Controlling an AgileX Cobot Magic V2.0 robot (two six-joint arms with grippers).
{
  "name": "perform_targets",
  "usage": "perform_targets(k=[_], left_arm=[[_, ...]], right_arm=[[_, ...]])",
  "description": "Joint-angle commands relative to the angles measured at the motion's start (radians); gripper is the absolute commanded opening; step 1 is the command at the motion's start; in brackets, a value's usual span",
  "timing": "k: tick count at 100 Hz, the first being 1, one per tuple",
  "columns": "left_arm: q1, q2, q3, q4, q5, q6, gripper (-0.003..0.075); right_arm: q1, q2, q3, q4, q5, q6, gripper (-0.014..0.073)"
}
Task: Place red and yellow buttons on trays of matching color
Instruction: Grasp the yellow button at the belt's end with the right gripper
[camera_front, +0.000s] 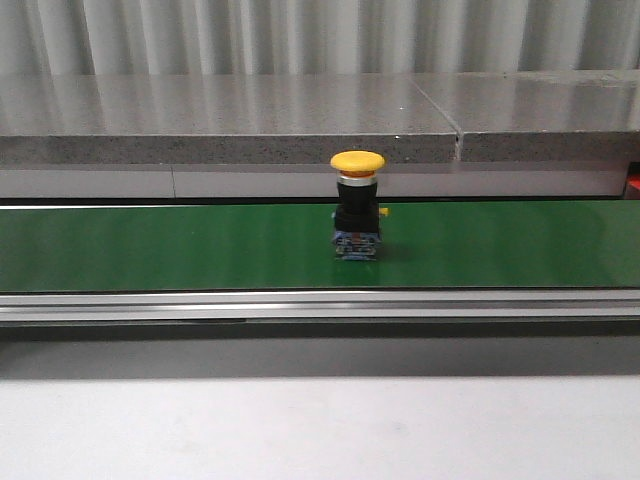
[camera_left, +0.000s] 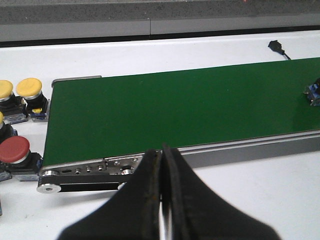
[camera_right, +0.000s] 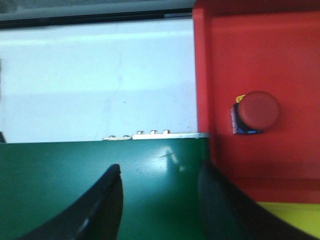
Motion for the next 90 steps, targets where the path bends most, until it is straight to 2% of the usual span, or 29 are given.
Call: perform_targets(k=[1, 43, 80, 90], left_arm=[[-0.010, 0.006, -0.028, -0.015, -0.065, -0.004, -0.0020], [-0.010, 0.006, -0.028, -0.015, -0.065, -0.004, -0.0020], [-0.010, 0.006, -0.028, -0.015, -0.065, -0.004, -0.0020], [-0.010, 0.006, -0.028, -0.015, -0.065, -0.004, -0.0020]], right_arm=[[0.027, -0.102, 0.025, 0.035, -0.047, -0.012, 0.0361], [0.172, -0.315, 0.230, 0.079, -0.022, -0.012, 0.0361], [0.347, -0.322, 0.265, 0.135, 0.080, -0.054, 0.0366], [0.401, -0.303, 0.265, 0.148, 0.090, -0.090, 0.0422]])
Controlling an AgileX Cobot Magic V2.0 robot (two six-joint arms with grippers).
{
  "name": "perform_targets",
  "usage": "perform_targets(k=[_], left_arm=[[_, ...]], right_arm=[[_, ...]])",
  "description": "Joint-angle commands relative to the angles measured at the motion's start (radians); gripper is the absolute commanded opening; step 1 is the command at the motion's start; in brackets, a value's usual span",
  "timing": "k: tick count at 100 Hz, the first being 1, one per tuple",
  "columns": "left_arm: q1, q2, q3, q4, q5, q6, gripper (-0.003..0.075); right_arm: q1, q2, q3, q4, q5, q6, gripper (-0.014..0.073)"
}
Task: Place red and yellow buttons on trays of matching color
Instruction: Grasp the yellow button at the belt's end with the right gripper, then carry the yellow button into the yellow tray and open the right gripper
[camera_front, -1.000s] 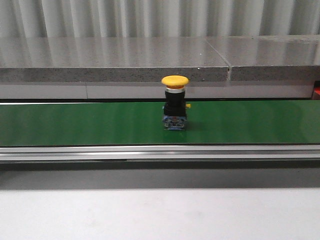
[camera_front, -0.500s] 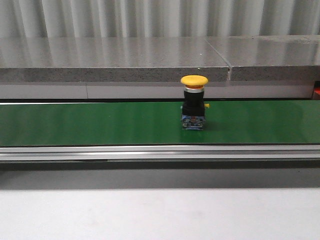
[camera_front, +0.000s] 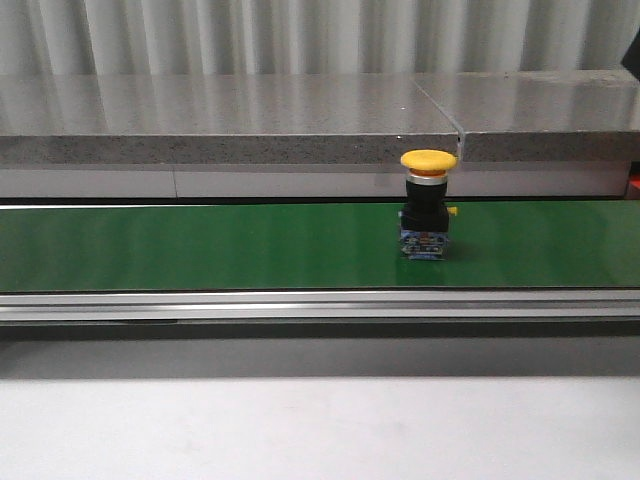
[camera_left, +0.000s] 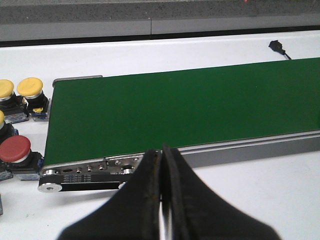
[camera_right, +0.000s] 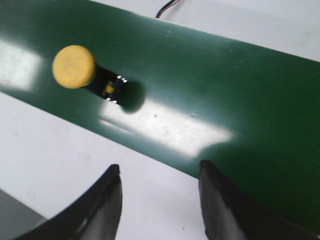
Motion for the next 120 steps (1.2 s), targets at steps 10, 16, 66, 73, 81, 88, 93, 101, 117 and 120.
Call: perform_targets(k=[10, 16, 66, 73, 81, 88, 93, 101, 117, 120], left_arm=[[-0.010, 0.006, -0.028, -0.015, -0.065, -0.004, -0.0020], [-0.010, 0.006, -0.028, -0.015, -0.065, -0.004, -0.0020], [-0.010, 0.006, -0.028, -0.015, -0.065, -0.004, -0.0020], [-0.010, 0.006, -0.028, -0.015, -0.065, -0.004, -0.0020], [-0.010, 0.006, -0.028, -0.015, -0.065, -0.004, -0.0020], [-0.010, 0.006, -0.028, -0.015, -0.065, -0.004, -0.0020], [-0.010, 0.006, -0.028, -0.015, -0.065, -0.004, -0.0020], [-0.010, 0.006, -0.028, -0.015, -0.065, -0.004, -0.0020], [-0.010, 0.006, -0.028, -0.015, -0.065, -0.004, -0.0020], [-0.010, 0.006, -0.028, -0.015, -0.065, -0.004, -0.0020]], right_arm=[[0.091, 0.017, -0.023, 0.095, 0.001, -0.096, 0.0531], [0.113, 0.035, -0.023, 0.132, 0.000, -0.120, 0.0591], [0.133, 0.231, -0.039, 0.160, -0.184, -0.209, 0.0615], [0.133, 0.257, -0.051, 0.162, -0.197, -0.226, 0.0615], [0.133, 0.284, -0.065, 0.162, -0.219, -0.230, 0.0615], [0.133, 0.305, -0.071, 0.162, -0.239, -0.230, 0.0610], [0.133, 0.316, -0.072, 0.162, -0.243, -0.241, 0.0579], [0.133, 0.327, -0.072, 0.161, -0.229, -0.265, 0.0476], [0.133, 0.321, -0.072, 0.158, -0.236, -0.276, 0.0217], [0.133, 0.318, -0.072, 0.158, -0.239, -0.276, 0.0183]])
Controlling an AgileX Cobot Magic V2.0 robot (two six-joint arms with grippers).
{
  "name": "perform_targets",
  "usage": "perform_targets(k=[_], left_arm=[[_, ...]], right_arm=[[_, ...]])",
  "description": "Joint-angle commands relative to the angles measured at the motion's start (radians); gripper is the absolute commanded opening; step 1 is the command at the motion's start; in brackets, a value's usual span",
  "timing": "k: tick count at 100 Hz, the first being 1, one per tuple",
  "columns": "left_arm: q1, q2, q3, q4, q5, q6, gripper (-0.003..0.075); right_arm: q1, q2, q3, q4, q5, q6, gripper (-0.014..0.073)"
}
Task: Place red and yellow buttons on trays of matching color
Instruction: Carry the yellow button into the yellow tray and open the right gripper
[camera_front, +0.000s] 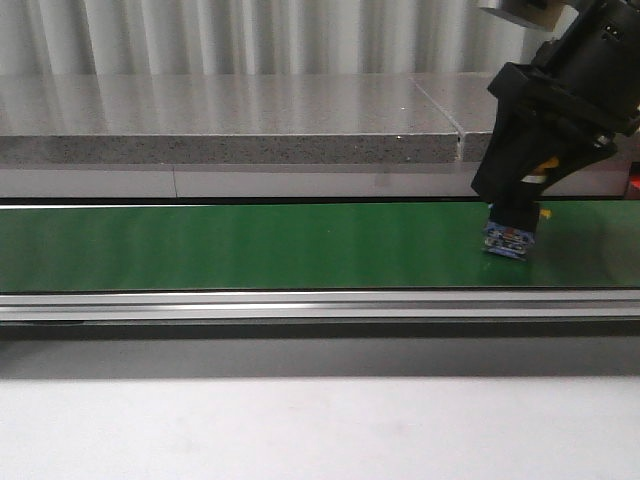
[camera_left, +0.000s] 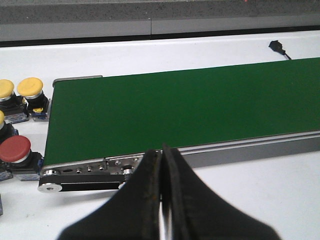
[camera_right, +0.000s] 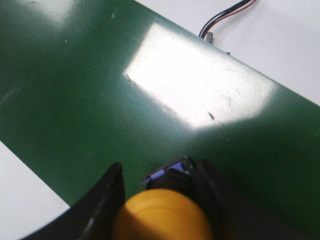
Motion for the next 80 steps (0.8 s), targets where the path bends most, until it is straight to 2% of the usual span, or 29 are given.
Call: perform_targets(k=[1, 13, 38, 80], left_arm=[[-0.010, 0.006, -0.028, -0.015, -0.065, -0.004, -0.0020], [-0.010, 0.006, -0.028, -0.015, -0.065, -0.004, -0.0020], [-0.010, 0.006, -0.028, -0.015, -0.065, -0.004, -0.0020], [-0.010, 0.006, -0.028, -0.015, -0.065, -0.004, -0.0020]], right_arm=[[0.000, -0.047, -0.031, 0.035, -0.016, -0.014, 0.0169], [-0.002, -0.071, -0.031, 0.025, -0.022, -0.014, 0.0096], [-0.036, -0.157, -0.031, 0.023, -0.027, 0.020, 0.0089], [-0.353, -0.284, -0.031, 0.007, -0.019, 0.143, 0.0089]])
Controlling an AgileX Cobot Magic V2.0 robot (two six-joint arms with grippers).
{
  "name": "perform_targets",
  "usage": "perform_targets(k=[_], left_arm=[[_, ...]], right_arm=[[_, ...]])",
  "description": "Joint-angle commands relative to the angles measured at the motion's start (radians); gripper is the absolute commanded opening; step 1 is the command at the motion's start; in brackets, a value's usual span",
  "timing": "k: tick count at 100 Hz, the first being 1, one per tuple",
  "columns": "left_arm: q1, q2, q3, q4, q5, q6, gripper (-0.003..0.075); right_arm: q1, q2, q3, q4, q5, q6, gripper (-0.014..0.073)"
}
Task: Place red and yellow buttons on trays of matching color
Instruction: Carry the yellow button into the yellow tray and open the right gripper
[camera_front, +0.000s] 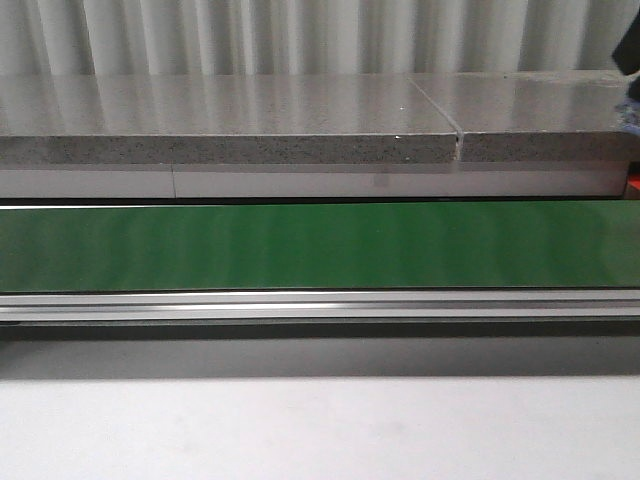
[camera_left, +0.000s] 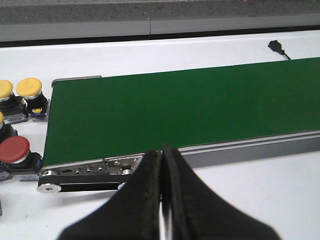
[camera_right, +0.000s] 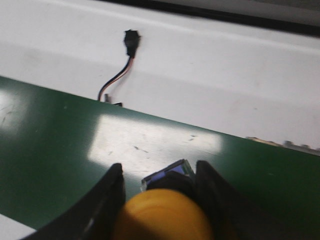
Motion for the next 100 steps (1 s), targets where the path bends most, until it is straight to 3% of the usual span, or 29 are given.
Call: perform_targets(k=[1, 10, 22, 36, 68, 100], left_arm=[[-0.010, 0.006, -0.028, -0.015, -0.065, -0.004, -0.0020], [-0.010, 0.006, -0.028, -0.015, -0.065, -0.004, -0.0020], [-0.010, 0.006, -0.028, -0.015, -0.065, -0.004, -0.0020], [-0.010, 0.006, -0.028, -0.015, -0.065, -0.004, -0.0020], [-0.010, 0.006, -0.028, -0.015, -0.065, -0.004, -0.0020], [-0.010, 0.006, -0.028, -0.015, -0.065, -0.004, -0.0020]], right_arm=[[-0.080, -0.053, -0.029, 0.008, -0.020, 0.048, 0.0089], [-0.144, -0.063, -0.029, -0.108, -0.020, 0.186, 0.0089], [-0.213, -0.068, -0.029, -0.329, -0.012, 0.468, 0.0089], [-0.277, -0.068, -0.029, -0.502, -0.010, 0.636, 0.0089], [-0.387, -0.039, 0.009, -0.547, -0.063, 0.702, 0.0089], [-0.362, 0.121, 0.020, -0.541, -0.121, 0.701, 0.0089]])
